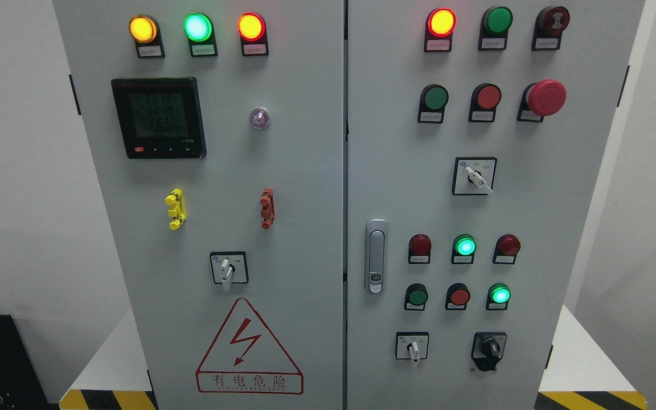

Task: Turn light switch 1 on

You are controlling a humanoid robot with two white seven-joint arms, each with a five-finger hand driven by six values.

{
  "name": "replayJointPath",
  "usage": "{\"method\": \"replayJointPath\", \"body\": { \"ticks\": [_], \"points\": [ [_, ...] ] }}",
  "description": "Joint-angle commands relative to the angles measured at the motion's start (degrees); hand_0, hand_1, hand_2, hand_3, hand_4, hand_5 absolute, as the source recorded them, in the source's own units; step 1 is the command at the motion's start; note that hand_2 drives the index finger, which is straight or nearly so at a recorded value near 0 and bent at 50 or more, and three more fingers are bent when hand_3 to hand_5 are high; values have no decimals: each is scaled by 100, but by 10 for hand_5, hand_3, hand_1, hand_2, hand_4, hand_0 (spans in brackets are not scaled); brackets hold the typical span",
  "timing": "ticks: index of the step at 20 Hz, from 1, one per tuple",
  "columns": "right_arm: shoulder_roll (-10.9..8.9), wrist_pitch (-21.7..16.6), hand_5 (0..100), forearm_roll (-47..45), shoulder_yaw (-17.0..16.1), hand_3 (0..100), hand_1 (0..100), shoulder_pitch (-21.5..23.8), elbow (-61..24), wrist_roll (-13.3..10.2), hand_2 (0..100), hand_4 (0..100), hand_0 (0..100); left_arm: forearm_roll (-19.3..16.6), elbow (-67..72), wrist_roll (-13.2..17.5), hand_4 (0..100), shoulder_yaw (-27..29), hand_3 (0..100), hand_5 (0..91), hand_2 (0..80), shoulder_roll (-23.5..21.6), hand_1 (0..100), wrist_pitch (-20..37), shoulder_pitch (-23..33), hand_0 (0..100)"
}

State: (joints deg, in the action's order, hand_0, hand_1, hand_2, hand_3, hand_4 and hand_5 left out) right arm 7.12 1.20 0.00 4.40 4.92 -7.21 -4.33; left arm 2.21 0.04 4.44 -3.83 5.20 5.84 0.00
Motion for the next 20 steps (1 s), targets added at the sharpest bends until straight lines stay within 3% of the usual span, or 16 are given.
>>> {"method": "replayJointPath", "body": {
  "ticks": [1, 8, 14, 20],
  "points": [
    [0, 3, 0, -140, 0, 0, 0, 0, 0, 2, 0, 0, 0, 8, 13, -30, 0, -57, 0, 0, 0, 16, 147, -3, 35, 413],
    [0, 3, 0, -140, 0, 0, 0, 0, 0, 2, 0, 0, 0, 16, -65, -294, 0, -48, 0, 0, 0, -1, 145, 23, 97, 413],
    [0, 3, 0, -140, 0, 0, 0, 0, 0, 2, 0, 0, 0, -27, -2452, -575, 0, -57, 0, 0, 0, -203, 215, 5, 1246, 411],
    [0, 3, 0, -140, 0, 0, 0, 0, 0, 2, 0, 0, 0, -906, -4983, -523, 0, 215, 0, 0, 0, -616, 270, 58, 2108, 474]
  ]
}}
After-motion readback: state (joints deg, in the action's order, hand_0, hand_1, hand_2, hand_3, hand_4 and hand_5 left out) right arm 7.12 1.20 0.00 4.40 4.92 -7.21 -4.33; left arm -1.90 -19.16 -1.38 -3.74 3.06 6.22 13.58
